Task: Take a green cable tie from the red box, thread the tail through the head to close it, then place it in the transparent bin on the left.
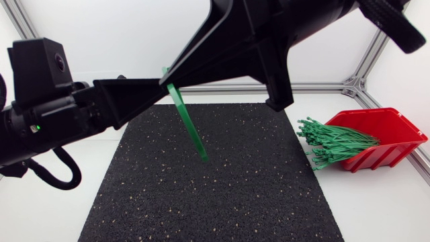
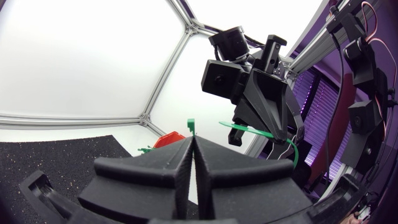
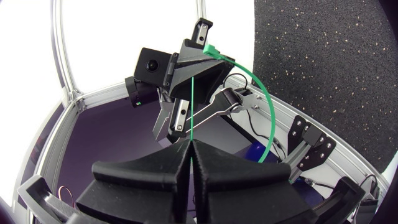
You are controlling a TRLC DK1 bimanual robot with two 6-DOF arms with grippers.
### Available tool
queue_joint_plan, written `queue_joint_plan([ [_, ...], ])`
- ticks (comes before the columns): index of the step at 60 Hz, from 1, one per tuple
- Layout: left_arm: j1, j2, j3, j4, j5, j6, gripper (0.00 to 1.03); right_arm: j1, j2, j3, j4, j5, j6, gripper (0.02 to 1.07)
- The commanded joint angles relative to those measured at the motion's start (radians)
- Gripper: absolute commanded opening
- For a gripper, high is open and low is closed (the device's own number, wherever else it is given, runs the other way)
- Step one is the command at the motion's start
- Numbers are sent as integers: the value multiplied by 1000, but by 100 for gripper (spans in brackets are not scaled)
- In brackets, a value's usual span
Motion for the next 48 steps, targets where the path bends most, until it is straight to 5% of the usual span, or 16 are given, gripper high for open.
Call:
queue_joint_plan([
  [1, 7, -20, -19, 27, -1, -20, 4, -9, 16, 14, 17, -9, 28, 8],
  [48, 25, -29, -21, 27, -1, -16, 4, -33, -4, -67, 89, -14, 33, 8],
])
